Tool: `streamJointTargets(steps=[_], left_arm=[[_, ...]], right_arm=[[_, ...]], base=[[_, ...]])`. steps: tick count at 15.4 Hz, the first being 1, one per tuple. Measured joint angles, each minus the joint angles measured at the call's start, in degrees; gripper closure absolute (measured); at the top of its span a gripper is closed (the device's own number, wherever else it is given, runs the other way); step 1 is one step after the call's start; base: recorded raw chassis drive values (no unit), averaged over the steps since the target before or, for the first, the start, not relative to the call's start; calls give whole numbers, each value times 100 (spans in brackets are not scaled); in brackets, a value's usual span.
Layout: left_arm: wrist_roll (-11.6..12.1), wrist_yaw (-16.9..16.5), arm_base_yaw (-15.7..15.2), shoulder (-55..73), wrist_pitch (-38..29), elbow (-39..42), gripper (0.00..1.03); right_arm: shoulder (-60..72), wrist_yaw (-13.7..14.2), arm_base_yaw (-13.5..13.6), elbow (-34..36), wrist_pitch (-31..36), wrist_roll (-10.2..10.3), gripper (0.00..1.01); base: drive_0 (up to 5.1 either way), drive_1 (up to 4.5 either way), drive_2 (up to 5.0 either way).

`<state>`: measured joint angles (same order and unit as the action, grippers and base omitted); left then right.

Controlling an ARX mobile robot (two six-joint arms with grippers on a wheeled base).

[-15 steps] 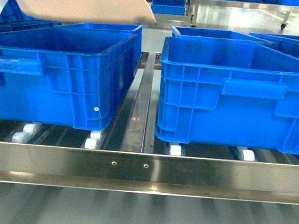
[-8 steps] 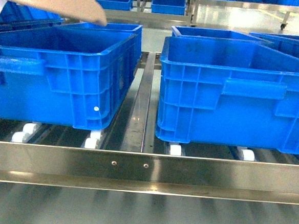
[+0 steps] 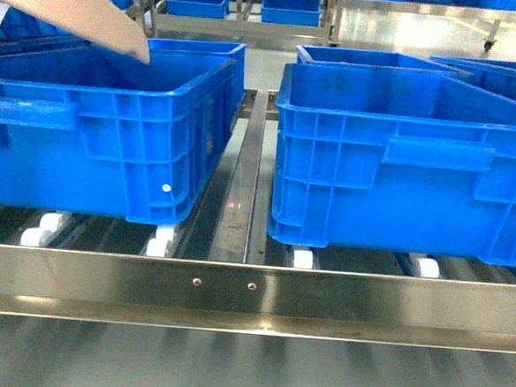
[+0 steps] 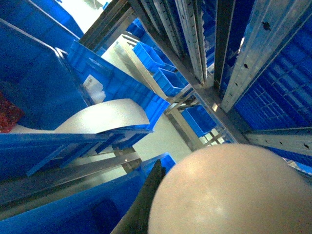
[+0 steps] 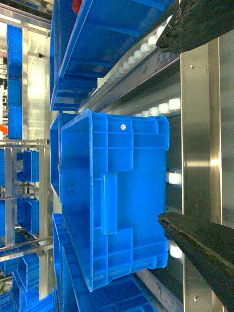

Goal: Place part in tray to right shelf

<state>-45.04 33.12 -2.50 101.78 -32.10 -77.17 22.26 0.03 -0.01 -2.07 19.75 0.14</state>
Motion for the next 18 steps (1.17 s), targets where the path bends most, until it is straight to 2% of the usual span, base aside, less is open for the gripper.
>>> streamJointTargets(steps=[1,3,5,7,8,9,10,11,12,13,14,15,16,17,18], left_arm=[[-20,-39,-4,-7,-2,31,90],[-426,-479,-52,-219,87,439,90],[-994,-1141,-72,-669,-116,1093,90],[-1318,-1790,-72,-1517,-566,1956,90],[-1327,-2055,-70,-2144,-741,2514,90],[-1193,-2347,68,-2881,-979,3241,90],[-885,-2879,173,-3523,-942,3860,90],[-579,-3145,282,-4044,-726,4332,90],[-380,-3241,358,-4356,-627,4623,90],[483,-3324,291,-4599,431,4406,90],[1438,-3254,236,-4824,796,4522,90],[2457,-3257,225,-5082,815,4907,90],[3139,-3283,232,-5219,763,5219,90],[3718,-3296,238,-5296,682,5510,90],[4033,-3296,247,-5416,616,5748,90]], right_arm=[[0,0,0,0,2,0,3],[0,0,0,0,2,0,3],[0,0,0,0,0,0,3],[0,0,0,0,2,0,3],[0,0,0,0,0,0,3],[0,0,0,0,0,2,3],[0,0,0,0,2,0,3],[0,0,0,0,0,0,3],[0,0,0,0,2,0,3],[-83,0,0,0,-87,2,12],[-144,0,0,129,164,2,23],[-267,2,0,133,-57,2,34],[-369,0,0,133,-131,2,43],[-525,0,0,133,-245,2,54],[-634,0,0,133,-354,2,65]], base=[[0,0,0],[0,0,0],[0,0,0],[0,0,0],[0,0,0],[0,0,0],[0,0,0],[0,0,0],[0,0,0],[0,0,0],[0,0,0],[0,0,0],[0,0,0],[0,0,0],[0,0,0]])
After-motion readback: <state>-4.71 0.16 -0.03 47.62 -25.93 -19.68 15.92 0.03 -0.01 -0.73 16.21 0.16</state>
